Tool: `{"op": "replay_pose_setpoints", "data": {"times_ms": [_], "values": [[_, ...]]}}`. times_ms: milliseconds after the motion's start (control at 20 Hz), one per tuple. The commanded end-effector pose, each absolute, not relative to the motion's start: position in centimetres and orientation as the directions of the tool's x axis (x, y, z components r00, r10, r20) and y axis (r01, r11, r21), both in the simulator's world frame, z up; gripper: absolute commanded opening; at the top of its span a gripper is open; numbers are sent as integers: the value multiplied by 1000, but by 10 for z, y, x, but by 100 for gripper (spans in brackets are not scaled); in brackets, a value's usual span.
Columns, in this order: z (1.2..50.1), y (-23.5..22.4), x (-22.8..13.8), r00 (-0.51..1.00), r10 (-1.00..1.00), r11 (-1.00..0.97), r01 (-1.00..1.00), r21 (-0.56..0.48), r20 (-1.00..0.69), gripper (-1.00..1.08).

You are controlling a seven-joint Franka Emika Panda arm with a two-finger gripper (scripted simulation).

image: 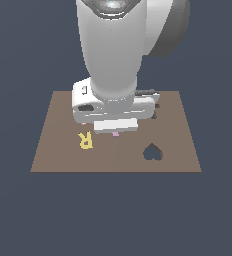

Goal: Insert a designated object into the corresponding slot on a board.

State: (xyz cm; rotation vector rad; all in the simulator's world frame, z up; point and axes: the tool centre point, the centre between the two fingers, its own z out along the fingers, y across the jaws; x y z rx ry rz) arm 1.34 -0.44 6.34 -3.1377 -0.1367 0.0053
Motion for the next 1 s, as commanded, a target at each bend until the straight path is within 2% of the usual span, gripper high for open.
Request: {"op": "replay_pose_setpoints", "data": {"times_ms": [0,950], "values": [[54,-4,15,995,97,-995,97,-1,0,100],[30,-4,17,995,103,-995,103,0,0,100]]}}
